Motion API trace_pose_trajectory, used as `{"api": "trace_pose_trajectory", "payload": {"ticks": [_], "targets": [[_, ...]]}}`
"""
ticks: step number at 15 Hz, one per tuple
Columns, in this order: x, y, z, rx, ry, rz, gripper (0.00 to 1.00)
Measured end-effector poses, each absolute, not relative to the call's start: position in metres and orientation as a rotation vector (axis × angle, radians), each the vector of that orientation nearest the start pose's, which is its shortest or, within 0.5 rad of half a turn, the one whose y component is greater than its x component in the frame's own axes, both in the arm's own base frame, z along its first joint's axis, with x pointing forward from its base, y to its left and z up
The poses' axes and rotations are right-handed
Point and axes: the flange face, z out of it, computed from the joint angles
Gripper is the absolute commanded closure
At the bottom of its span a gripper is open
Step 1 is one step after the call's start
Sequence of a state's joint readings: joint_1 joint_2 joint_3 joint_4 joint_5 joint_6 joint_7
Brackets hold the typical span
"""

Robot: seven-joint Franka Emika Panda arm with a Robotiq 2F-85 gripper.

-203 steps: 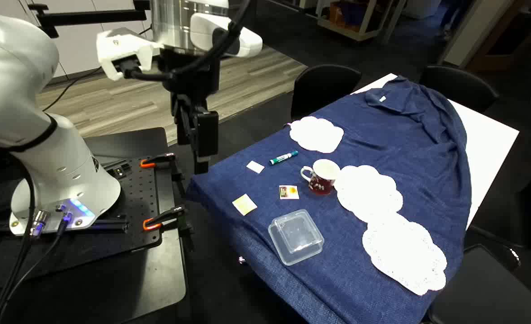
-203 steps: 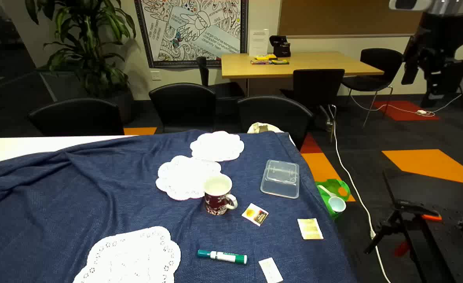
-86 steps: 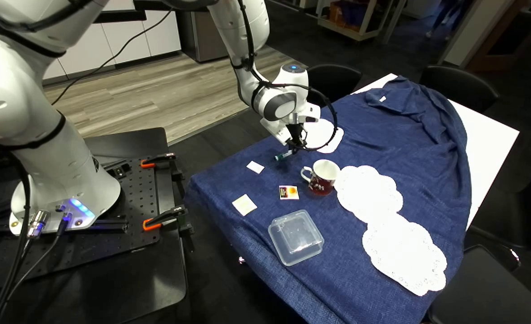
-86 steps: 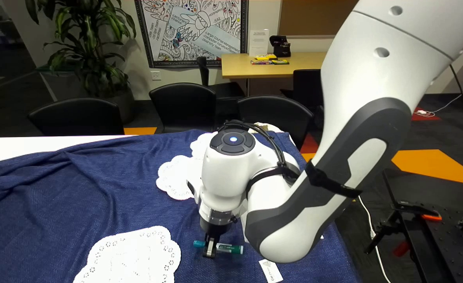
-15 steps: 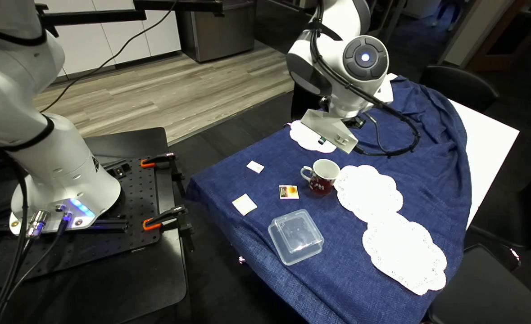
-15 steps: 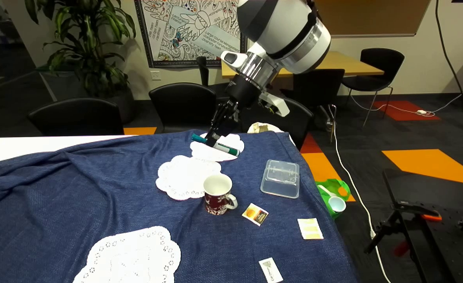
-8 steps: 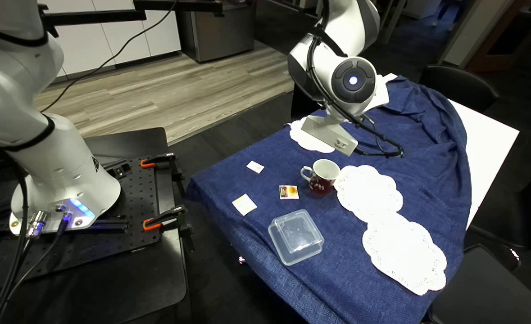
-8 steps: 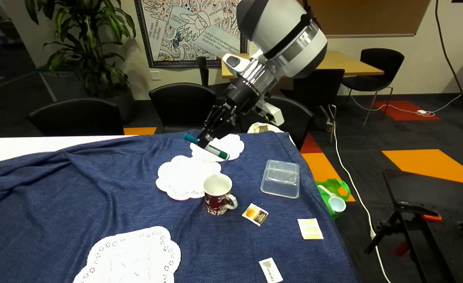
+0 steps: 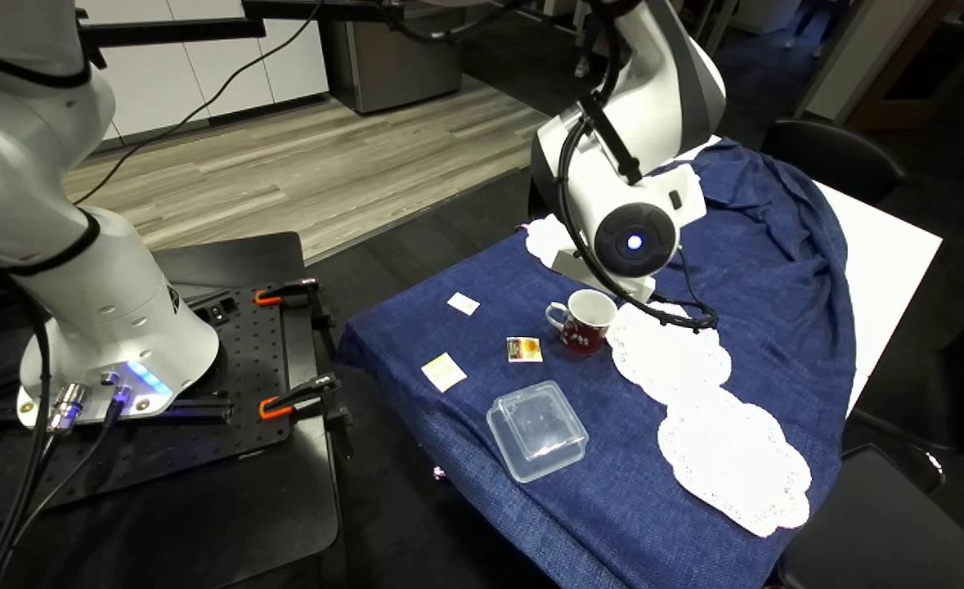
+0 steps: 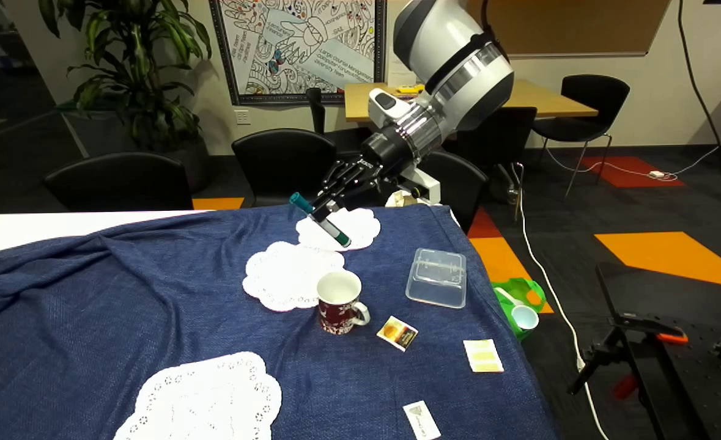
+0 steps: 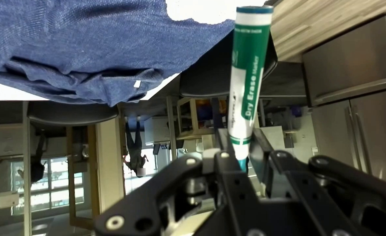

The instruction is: Put the marker in the cup

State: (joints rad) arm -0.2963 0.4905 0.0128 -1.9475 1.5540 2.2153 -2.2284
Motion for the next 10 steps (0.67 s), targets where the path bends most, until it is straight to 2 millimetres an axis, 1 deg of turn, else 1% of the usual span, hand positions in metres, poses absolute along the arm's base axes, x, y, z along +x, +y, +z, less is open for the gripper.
{"api": "trace_pose_trajectory", "payload": {"ticks": [4,6,10], "targets": [[0.596,-0.157,0.212,-2.144,-0.849,-1.299,0.95],[0.593,-0.162,0.202,-2.147,-0.833,-1.308,0.95],[0.591,-0.17,0.183,-2.164,-0.776,-1.382,0.95]]}}
